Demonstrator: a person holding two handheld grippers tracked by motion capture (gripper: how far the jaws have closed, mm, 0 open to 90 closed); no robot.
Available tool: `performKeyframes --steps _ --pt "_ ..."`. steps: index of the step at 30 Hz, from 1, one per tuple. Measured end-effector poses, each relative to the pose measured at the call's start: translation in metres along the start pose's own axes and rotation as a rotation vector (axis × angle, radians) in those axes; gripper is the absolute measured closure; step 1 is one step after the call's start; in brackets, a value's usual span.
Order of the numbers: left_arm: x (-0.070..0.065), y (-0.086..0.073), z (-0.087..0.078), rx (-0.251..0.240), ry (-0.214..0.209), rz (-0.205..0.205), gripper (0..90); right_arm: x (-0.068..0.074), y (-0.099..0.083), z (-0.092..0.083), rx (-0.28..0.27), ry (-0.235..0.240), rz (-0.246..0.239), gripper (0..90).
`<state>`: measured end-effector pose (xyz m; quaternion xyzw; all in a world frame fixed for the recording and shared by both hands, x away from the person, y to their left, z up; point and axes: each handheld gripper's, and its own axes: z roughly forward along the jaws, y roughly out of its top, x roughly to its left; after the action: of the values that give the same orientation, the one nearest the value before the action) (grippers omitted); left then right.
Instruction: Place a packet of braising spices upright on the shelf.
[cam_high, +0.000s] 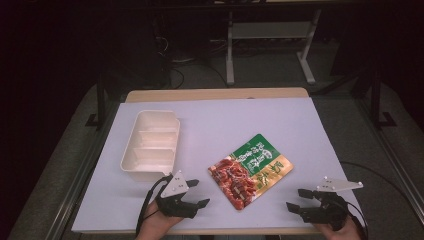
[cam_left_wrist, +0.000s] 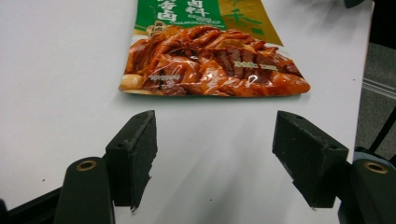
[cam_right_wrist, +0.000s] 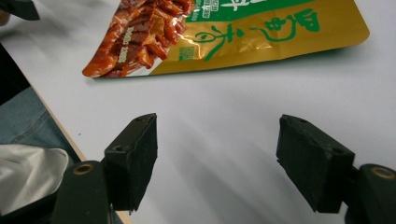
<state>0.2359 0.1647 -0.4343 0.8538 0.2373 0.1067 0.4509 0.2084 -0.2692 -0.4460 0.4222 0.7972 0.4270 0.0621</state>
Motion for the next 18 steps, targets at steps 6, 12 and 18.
performKeyframes --steps 6,12,18 --pt "-0.001 0.001 0.003 0.007 -0.001 0.008 30.7 -0.001 0.000 -0.001 0.003 0.001 -0.005 27.9" --pt "0.000 0.004 0.007 0.009 -0.006 -0.003 32.1 -0.001 -0.001 -0.004 -0.004 -0.002 -0.003 28.4" --pt "0.005 0.015 0.012 -0.001 -0.019 -0.011 35.8 -0.009 -0.003 -0.006 -0.015 -0.014 0.011 25.4"
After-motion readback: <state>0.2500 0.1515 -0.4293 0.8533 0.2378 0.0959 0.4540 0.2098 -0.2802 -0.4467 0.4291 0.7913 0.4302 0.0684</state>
